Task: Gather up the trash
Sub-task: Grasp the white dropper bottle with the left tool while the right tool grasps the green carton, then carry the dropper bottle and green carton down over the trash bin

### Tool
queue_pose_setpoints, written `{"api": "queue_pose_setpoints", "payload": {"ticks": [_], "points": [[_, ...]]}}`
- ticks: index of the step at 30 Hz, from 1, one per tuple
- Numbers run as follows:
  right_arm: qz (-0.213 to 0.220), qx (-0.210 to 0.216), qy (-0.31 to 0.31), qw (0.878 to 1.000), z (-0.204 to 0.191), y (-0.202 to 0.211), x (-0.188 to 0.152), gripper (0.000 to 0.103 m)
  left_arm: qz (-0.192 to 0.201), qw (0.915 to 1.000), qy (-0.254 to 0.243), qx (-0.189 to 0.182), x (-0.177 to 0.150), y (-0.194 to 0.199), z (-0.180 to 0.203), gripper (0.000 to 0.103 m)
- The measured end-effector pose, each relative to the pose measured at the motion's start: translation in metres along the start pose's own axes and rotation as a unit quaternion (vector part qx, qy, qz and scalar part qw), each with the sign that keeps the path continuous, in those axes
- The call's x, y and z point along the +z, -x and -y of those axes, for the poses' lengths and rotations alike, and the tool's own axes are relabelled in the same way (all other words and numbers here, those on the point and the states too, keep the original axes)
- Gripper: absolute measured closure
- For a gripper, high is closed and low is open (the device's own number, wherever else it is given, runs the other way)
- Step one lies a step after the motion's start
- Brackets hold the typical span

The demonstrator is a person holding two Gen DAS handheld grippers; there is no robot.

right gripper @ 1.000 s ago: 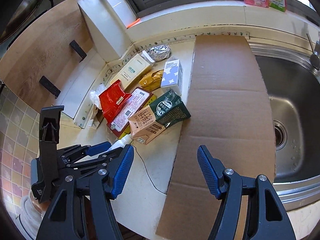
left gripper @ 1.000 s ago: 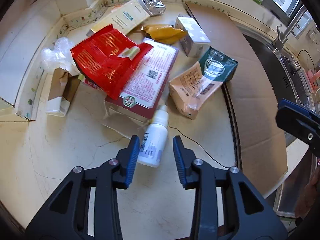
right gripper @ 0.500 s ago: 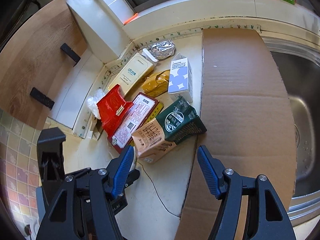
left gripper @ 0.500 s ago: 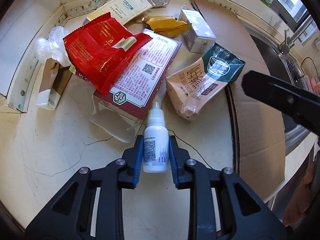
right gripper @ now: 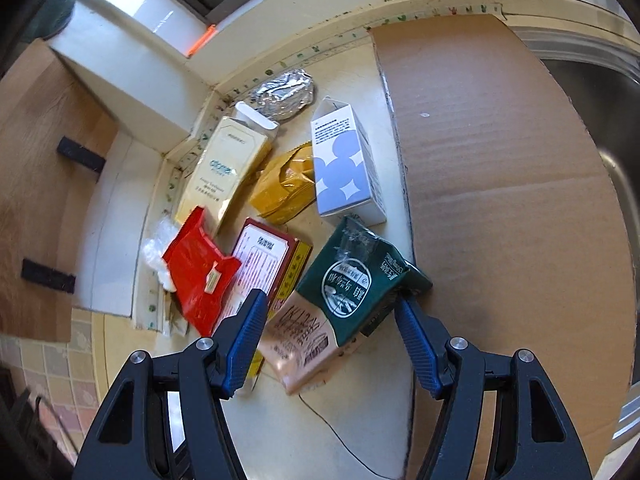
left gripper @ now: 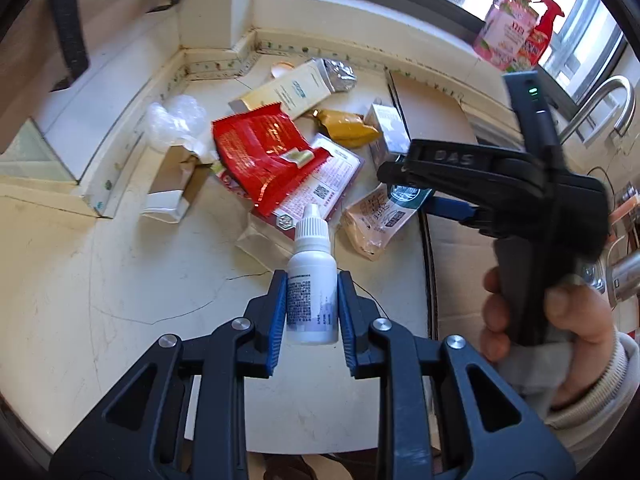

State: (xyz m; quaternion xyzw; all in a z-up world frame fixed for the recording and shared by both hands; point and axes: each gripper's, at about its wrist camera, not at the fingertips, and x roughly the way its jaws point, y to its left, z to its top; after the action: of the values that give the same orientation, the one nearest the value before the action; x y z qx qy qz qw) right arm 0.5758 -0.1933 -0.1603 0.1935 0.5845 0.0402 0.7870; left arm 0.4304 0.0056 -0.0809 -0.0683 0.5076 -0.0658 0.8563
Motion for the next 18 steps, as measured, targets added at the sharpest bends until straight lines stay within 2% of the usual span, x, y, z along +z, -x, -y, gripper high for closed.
{"api": "queue_pose_setpoints", "payload": {"ticks": [4, 9, 10, 13, 18], "points": [[-0.01, -0.043, 0.013, 0.999, -0.013, -0.016, 0.003, 0.036, 0.006, 0.9998, 0.018, 0.006, -0.009, 0.015, -0.013, 0.082], [-0.004, -0.066, 0.045, 0.997, -0.028, -0.024, -0.004, 0.037, 0.007, 0.9987, 0.047, 0.018, -0.019, 0.026, -0.037, 0.082], [0.0, -0.067, 0.049, 0.997, -0.03, -0.022, -0.006, 0.039, 0.009, 0.9985, 0.05, 0.019, -0.02, 0.027, -0.041, 0.082], [0.003, -0.06, 0.056, 0.997, -0.032, -0.016, -0.015, 0.053, 0.013, 0.9981, 0.057, 0.019, -0.025, 0.033, -0.051, 0.082], [-0.008, -0.041, 0.054, 0.998, -0.027, -0.009, -0.033, 0.058, 0.013, 0.9982, 0.058, 0.01, -0.031, 0.043, -0.056, 0.082]]}}
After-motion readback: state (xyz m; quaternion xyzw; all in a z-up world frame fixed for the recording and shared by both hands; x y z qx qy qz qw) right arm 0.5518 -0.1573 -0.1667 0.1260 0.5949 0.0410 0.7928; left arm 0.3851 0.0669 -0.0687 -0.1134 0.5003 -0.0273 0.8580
